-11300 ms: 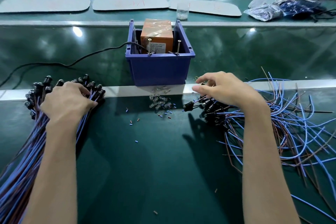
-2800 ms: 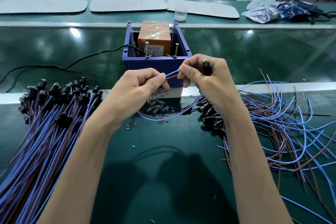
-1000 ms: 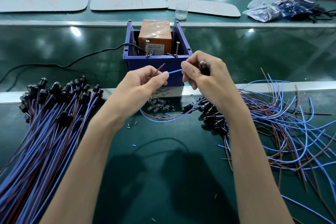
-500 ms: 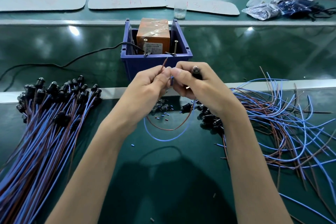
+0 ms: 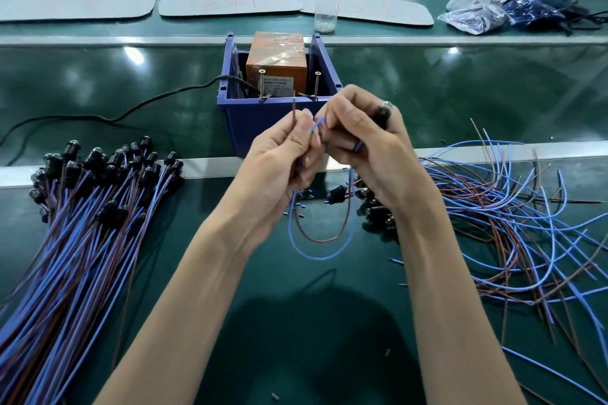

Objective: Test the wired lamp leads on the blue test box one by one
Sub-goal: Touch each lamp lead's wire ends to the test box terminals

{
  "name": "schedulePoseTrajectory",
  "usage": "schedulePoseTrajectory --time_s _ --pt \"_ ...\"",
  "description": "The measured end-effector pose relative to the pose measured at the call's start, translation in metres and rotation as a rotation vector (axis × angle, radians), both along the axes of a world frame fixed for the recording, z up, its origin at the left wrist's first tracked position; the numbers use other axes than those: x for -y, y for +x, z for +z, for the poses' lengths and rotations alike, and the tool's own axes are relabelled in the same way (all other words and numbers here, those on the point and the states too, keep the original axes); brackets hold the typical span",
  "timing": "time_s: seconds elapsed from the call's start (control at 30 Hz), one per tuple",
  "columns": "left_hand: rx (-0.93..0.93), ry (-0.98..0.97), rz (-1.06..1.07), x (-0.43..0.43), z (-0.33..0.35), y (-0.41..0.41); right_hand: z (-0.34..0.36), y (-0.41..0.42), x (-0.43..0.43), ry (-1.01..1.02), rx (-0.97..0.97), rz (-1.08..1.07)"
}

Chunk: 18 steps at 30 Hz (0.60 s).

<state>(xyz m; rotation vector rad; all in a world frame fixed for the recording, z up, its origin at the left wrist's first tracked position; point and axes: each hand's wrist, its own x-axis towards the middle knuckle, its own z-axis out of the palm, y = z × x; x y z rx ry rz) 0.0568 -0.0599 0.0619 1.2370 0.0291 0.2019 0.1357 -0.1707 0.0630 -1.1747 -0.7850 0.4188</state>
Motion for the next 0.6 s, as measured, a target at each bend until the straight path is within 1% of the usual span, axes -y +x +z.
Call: schedulePoseTrajectory --time_s 0.1,0.2,0.3,0.43,0.6 --pt "0.001 0.043 0.016 0.004 0.002 0.001 0.004 0.001 0.011 -0.024 -0.011 0.007" --pt "0.012 0.107 0.050 0.005 0.002 0.000 0.008 -0.003 0.013 -0.112 0.069 0.007" --pt "-0.025 0.180 0.047 0.000 0.001 -0.001 0.010 -0.005 0.012 -0.204 0.123 0.031" --pt "-0.073 0.264 0.016 -0.007 0.002 -0.002 0.010 -0.005 0.011 -0.252 0.086 -0.004" --pt "-0.060 0.345 0.005 -0.015 0.003 -0.003 0.006 -0.007 0.005 -0.285 0.104 0.013"
